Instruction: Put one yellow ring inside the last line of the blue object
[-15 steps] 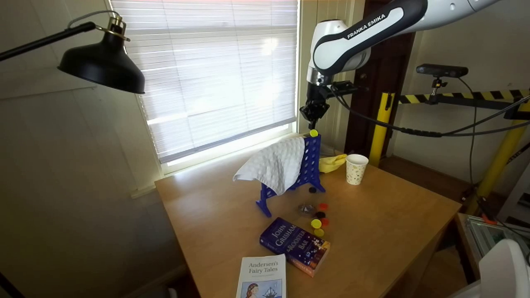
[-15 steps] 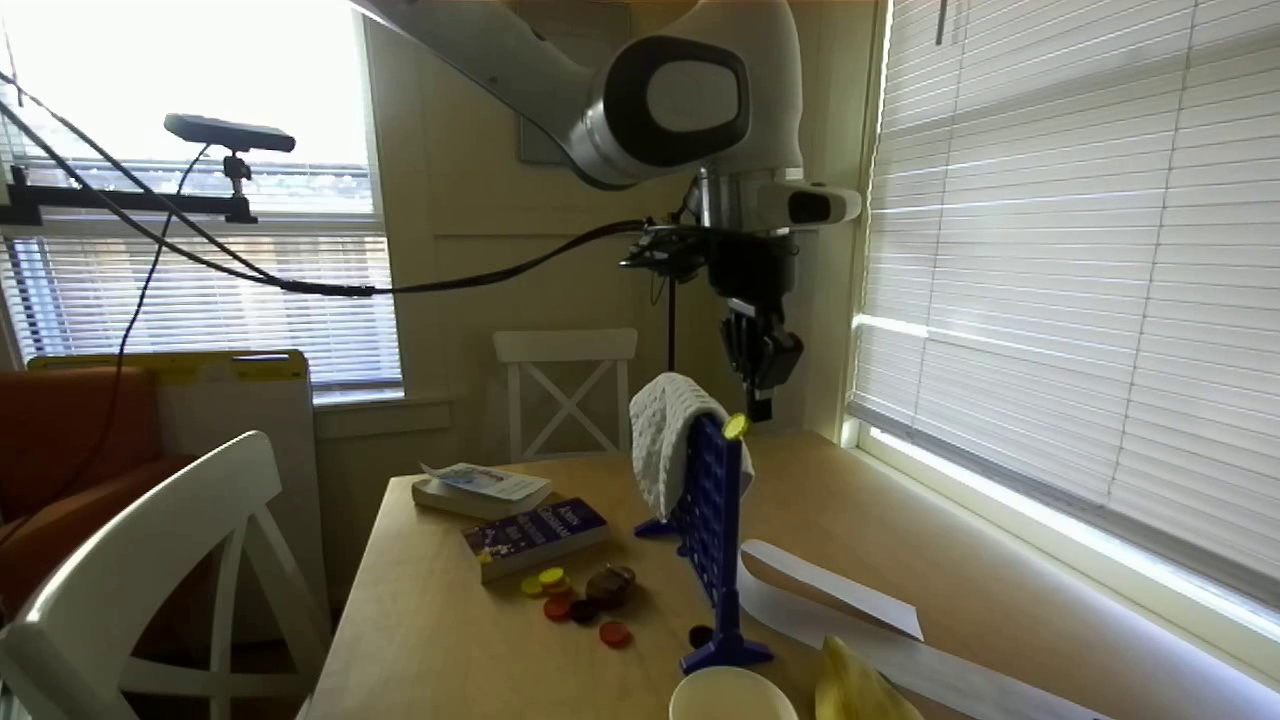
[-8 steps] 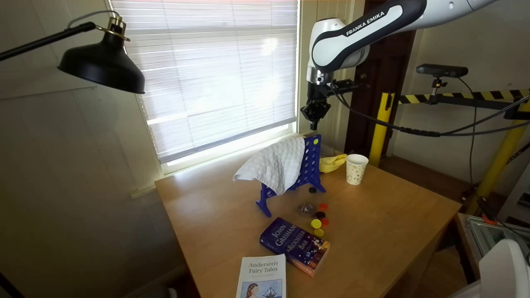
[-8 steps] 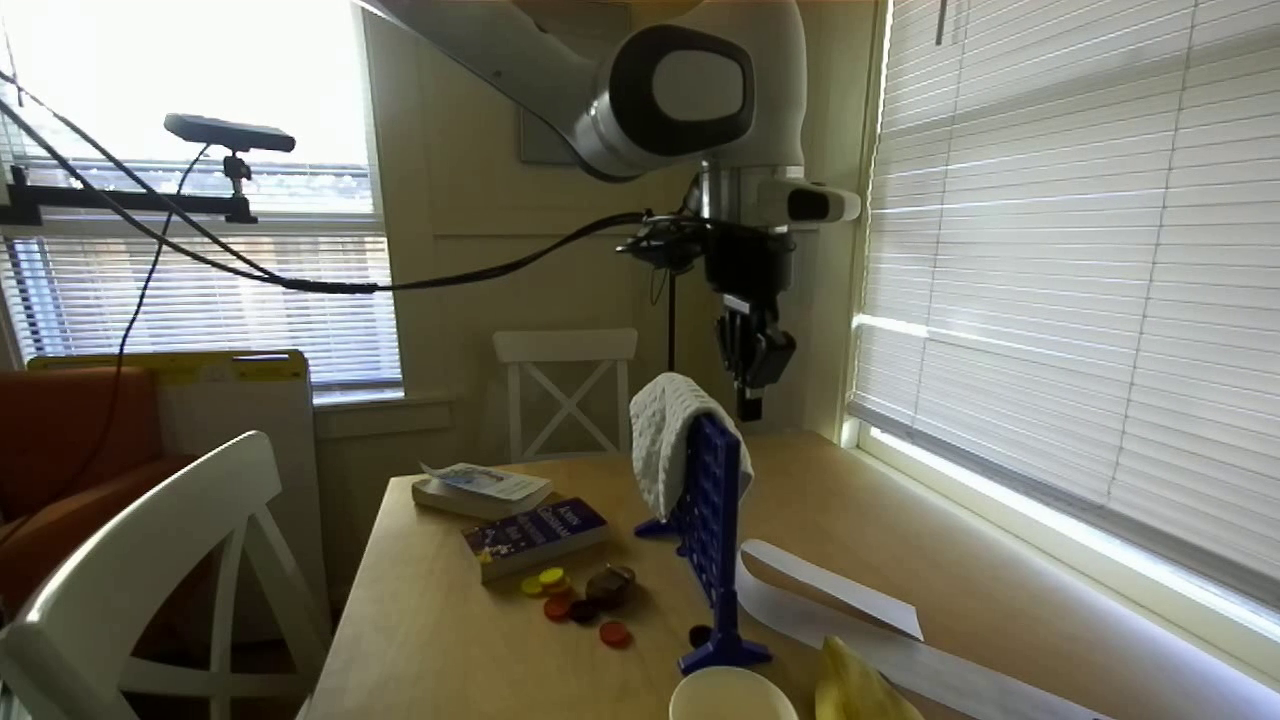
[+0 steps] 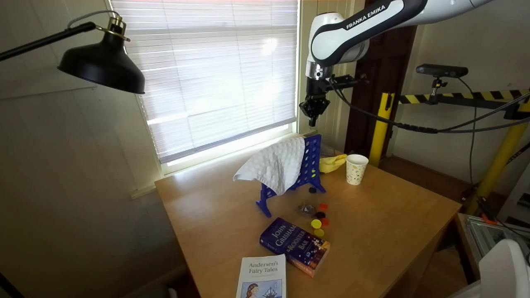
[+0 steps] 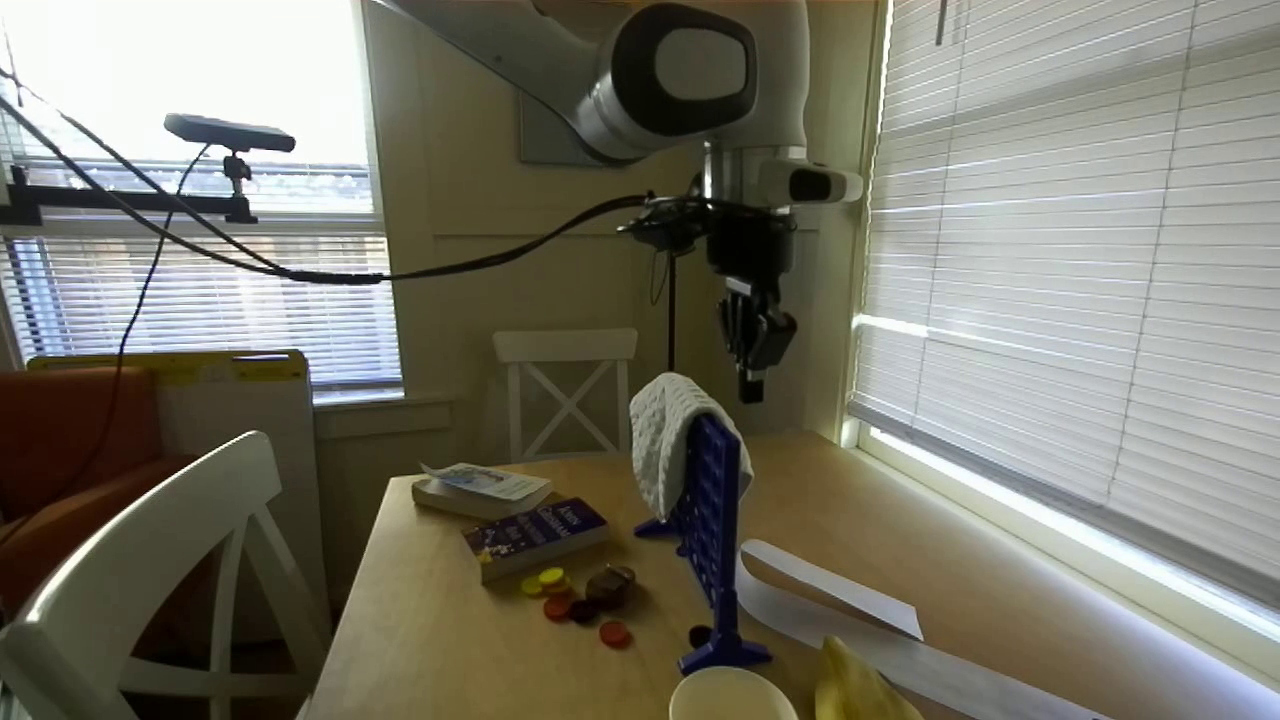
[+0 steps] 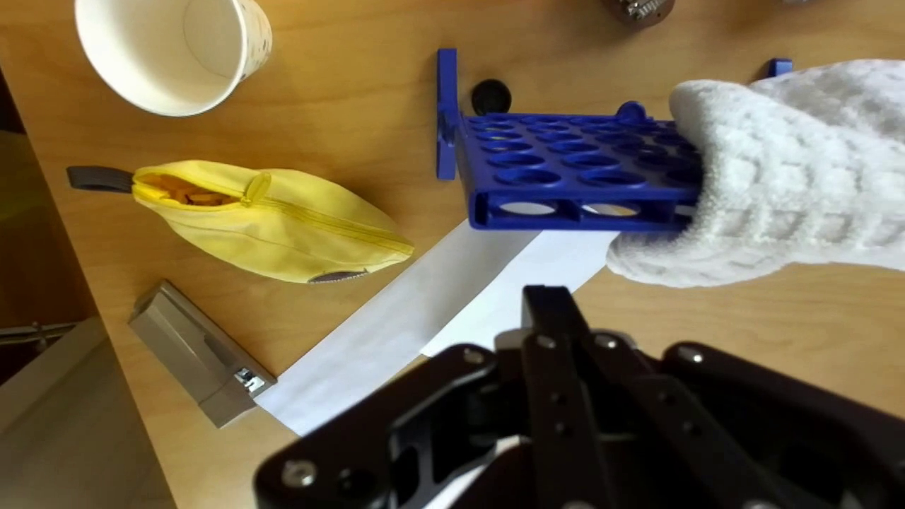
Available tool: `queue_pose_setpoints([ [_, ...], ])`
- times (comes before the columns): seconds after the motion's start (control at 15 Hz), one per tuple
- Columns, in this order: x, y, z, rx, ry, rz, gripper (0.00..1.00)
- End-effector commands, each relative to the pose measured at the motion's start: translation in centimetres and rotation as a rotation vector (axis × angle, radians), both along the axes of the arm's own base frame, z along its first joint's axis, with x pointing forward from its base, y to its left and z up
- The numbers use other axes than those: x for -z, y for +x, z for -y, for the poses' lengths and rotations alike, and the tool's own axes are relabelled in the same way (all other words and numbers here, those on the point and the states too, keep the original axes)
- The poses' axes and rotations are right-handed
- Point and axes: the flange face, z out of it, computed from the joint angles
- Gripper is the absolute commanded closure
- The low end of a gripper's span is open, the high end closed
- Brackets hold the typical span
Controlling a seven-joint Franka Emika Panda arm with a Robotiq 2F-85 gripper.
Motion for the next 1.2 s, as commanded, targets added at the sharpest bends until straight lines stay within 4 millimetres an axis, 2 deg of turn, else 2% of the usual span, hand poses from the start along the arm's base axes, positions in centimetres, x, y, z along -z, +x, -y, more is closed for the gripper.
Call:
queue_pose_setpoints([
  [0.0, -5.6, -3.0, -1.1, -0.041, -0.021, 0.018, 0.73],
  [0.33, -13.5, -8.2, -1.5, -0.031, -0.042, -0.074, 0.40],
  [0.47, -15.6, -10.0, -1.8, -0.041, -0.039, -0.091, 0.26],
  [0.67, -17.4, -11.8, -2.1, -0.078, -0.040, -0.054, 0.04],
  [0.73, -17.7, -12.0, -1.9, -0.093, -0.040, -0.033, 0.01],
  [0.8, -17.5, -10.7, -1.9, -0.062, -0.029, -0.039, 0.00],
  [0.87, -17.8, -10.9, -1.9, -0.064, -0.031, -0.033, 0.08],
  [1.0, -17.7, -10.8, -1.9, -0.064, -0.030, -0.035, 0.00],
  [1.13, -17.5, -10.7, -1.8, -0.064, -0.029, -0.040, 0.00],
])
